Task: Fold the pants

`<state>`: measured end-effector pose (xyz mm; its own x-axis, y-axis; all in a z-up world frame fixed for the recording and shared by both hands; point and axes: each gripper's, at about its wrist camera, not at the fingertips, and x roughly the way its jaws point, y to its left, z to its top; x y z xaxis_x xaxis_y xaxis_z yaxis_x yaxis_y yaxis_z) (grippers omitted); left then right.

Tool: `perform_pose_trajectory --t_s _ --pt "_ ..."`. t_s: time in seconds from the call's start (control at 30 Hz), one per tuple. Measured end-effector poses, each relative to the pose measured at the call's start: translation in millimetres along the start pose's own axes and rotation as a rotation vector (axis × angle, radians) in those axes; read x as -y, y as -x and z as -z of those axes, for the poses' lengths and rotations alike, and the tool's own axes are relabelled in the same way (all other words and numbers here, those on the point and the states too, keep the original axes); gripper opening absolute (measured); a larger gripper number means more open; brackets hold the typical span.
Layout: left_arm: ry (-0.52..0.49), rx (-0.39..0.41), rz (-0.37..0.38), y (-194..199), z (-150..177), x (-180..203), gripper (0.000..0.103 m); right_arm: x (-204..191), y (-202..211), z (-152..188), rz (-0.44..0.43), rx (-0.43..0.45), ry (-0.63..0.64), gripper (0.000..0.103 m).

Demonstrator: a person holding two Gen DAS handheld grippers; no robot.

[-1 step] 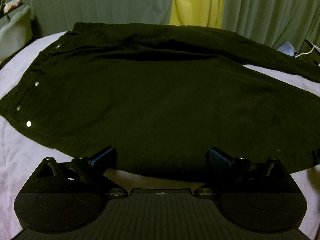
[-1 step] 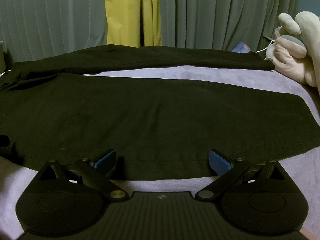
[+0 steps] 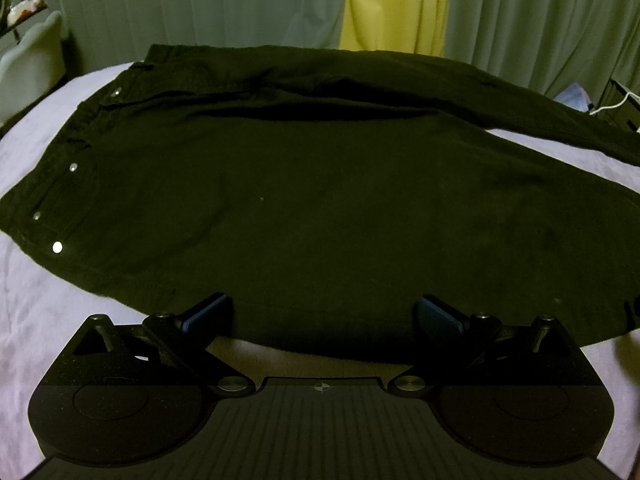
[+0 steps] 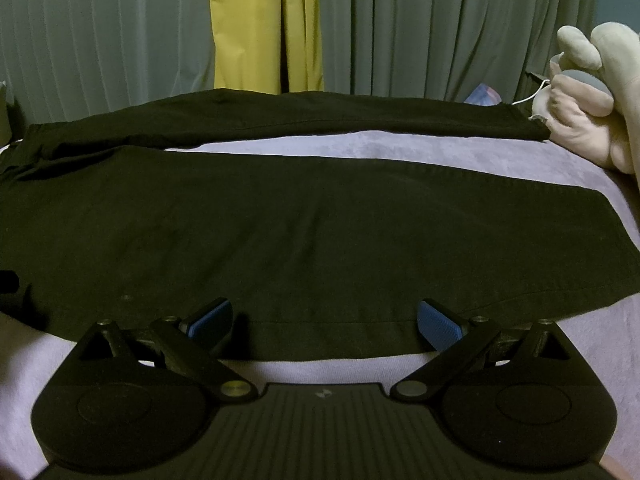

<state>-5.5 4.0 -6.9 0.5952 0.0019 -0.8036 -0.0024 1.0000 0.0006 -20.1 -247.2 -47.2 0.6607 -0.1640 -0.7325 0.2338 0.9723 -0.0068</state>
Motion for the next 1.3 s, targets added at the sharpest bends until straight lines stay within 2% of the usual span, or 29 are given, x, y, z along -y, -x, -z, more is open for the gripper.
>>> perform_pose_trajectory --t_s 1.3 --pt "-0.011 -0.011 -0.015 1.6 -4.1 8.0 0.103 12.5 -21.5 -7.4 -0.023 -0.084 -0.098 0.099"
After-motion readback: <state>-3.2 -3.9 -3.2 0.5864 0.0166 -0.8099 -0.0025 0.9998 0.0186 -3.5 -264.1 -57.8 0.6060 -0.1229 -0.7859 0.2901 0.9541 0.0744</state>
